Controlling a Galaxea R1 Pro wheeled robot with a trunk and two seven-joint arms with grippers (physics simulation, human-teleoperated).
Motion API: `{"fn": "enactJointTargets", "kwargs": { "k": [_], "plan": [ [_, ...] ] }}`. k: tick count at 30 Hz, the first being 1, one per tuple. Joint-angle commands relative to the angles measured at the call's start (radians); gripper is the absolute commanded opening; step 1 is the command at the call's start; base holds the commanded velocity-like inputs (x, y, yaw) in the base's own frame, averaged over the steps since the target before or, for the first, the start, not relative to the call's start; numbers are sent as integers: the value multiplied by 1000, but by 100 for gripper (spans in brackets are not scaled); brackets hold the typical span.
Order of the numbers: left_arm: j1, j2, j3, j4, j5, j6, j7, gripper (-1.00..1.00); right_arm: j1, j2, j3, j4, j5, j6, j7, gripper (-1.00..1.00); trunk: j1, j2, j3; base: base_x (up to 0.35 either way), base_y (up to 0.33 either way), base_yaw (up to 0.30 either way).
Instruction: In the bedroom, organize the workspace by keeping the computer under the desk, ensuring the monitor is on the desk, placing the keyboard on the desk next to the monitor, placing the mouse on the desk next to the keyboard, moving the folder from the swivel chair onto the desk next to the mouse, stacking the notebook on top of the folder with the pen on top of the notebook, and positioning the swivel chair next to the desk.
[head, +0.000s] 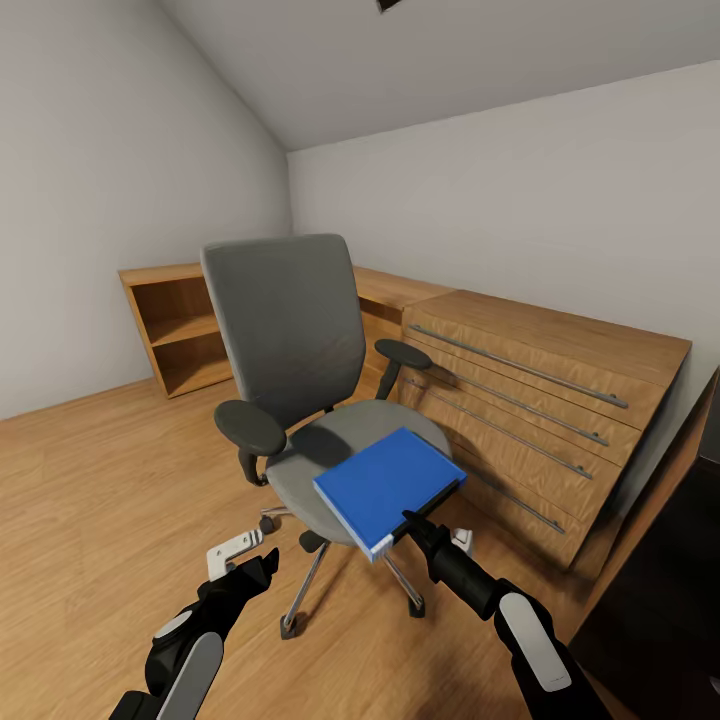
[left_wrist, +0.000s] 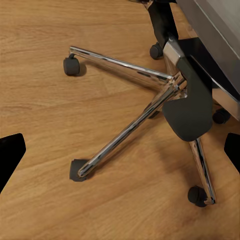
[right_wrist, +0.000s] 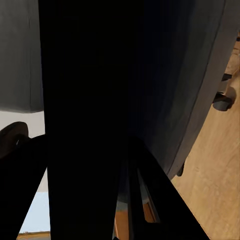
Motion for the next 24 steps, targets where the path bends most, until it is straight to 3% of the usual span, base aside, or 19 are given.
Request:
{"fn": "enactJointTargets", "kwargs": {
  "k": [1,15,24],
  "plan": [
    [-1,1,-2,-1,9,1,10,100,0,1,-3,0,-2,8,0,-100,0,0,-1,0,0,0],
    [-1,1,-3,-2,10,1,10,100,0,1,-5,-2,-3,7,0,-100,-46,84,37,-4,0,0],
    [-1,1,-5,-2,10,1,10,100,0,1,-7,-52,-1,-2,1,-100,-81,147,65,-300,0,0]
  ]
}}
